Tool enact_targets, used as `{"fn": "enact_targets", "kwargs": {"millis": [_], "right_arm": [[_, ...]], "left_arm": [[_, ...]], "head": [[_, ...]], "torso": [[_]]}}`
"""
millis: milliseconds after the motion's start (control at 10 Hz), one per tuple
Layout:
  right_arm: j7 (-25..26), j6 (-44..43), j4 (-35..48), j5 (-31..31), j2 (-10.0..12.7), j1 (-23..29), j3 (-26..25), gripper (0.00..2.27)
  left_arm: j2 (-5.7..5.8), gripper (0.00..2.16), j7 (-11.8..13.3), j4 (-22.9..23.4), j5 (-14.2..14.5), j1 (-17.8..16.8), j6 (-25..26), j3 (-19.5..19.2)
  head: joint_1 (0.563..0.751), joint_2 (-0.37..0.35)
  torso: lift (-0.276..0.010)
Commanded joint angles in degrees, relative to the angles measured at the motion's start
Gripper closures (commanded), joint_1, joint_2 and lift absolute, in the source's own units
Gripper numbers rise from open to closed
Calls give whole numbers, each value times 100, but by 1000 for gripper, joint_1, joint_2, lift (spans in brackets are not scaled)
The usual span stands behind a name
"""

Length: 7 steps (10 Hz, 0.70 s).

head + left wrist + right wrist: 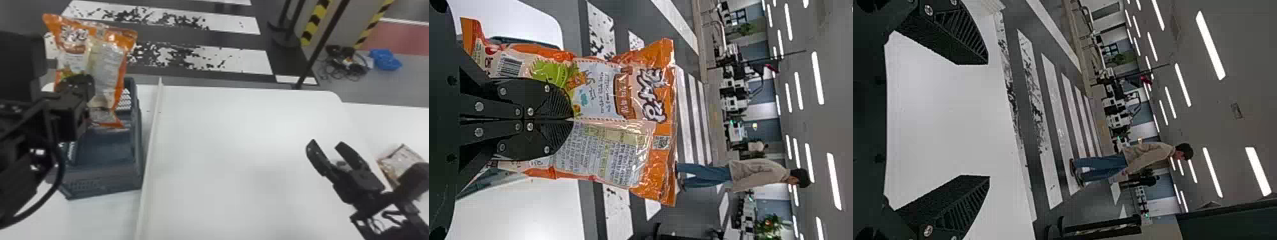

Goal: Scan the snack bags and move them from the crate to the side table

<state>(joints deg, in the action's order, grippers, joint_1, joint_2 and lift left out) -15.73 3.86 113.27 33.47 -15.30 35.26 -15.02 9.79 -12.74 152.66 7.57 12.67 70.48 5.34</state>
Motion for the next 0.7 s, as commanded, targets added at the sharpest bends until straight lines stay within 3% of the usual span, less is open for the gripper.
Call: {"fn": "enact_targets", "kwargs": {"millis": [0,300,500,600], "right_arm": [[8,-21,-6,-7,0,7,-36,110],[52,-39,20,-51,0,-28,-106,110],[52,-39,29,-51,0,-46,-115,110],[43,-39,20,-60,9,-46,-115,110]], "left_arm": [[-38,1892,0,387,51,51,32,266],[-284,1892,246,537,886,130,102,477],[-416,1892,632,-35,1282,95,-21,547],[-425,1892,861,-430,1300,42,-355,547]], "head": [[695,-151],[695,-256],[695,-331],[695,-347]], "torso": [[-87],[-87],[-87],[-87]]}}
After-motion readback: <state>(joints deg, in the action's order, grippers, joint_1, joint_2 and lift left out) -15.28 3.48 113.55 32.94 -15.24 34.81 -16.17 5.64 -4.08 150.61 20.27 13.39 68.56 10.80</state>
